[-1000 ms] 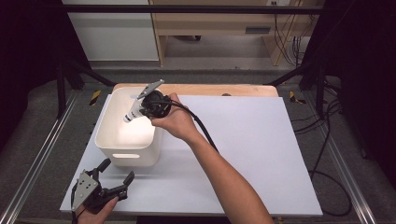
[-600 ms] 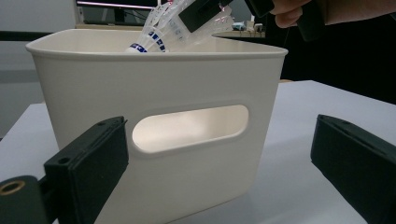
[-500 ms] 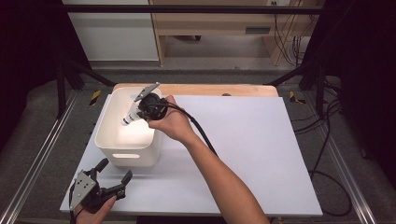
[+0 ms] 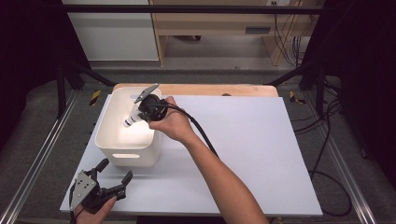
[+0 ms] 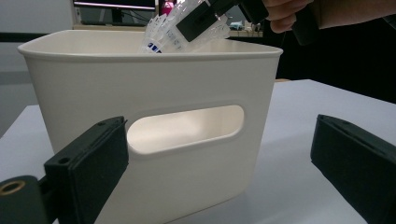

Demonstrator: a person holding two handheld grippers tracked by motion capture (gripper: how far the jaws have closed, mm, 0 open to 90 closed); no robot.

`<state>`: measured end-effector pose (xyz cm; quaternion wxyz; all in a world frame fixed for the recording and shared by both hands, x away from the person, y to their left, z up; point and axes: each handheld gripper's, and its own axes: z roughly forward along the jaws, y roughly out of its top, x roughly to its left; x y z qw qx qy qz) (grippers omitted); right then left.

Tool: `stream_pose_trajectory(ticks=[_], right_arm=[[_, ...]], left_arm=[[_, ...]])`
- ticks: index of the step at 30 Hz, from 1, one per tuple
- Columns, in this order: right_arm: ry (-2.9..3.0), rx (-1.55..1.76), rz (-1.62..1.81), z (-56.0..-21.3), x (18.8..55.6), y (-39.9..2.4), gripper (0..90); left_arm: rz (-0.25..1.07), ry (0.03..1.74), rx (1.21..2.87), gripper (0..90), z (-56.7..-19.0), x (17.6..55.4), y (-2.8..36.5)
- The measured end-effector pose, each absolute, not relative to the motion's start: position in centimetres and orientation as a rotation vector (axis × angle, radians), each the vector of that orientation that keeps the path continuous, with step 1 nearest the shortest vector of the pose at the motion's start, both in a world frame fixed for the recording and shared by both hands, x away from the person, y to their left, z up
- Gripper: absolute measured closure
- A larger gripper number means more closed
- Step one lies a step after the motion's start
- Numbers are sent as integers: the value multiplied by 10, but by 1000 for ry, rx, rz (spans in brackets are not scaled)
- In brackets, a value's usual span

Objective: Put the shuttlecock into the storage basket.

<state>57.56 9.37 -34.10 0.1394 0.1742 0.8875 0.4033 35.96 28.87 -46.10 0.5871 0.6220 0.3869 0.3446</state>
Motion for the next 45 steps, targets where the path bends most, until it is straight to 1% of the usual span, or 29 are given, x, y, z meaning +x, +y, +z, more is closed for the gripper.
stream_pose_trajectory(ticks=[45], right_arm=[[2613, 492, 1117, -352, 578, 98, 886]], left_arm=[[799, 891, 1461, 45, -461, 359, 286]])
